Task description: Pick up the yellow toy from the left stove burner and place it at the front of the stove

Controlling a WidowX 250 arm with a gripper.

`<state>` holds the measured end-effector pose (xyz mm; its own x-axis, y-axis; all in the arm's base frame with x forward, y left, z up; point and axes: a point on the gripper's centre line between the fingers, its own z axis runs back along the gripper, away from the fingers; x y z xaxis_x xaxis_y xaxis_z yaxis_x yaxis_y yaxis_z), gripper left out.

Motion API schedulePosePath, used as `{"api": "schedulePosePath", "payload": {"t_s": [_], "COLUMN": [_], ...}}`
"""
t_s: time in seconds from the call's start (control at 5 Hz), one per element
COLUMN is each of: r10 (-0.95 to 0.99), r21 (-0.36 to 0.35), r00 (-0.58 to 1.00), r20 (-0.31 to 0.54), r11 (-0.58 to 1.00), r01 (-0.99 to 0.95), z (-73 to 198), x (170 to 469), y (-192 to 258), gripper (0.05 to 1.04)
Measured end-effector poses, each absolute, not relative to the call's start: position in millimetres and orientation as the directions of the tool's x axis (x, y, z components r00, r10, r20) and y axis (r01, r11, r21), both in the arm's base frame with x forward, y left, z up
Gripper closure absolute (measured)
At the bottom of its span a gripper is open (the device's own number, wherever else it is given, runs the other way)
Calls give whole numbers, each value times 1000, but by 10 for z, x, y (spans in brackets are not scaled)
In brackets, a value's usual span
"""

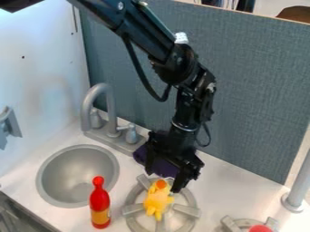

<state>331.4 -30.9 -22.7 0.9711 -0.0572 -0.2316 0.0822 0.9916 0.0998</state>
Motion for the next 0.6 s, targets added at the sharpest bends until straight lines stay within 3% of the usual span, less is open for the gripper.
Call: {"api": "schedulePosePath", "payload": {"t_s": [0.6], "r10": [-55], "r21": [96], "r00": [945], "r20": [-324], "r11": [991], "r01": [91], "z": [-656], "x": [3282], "y": [-317], "gripper": [83]}}
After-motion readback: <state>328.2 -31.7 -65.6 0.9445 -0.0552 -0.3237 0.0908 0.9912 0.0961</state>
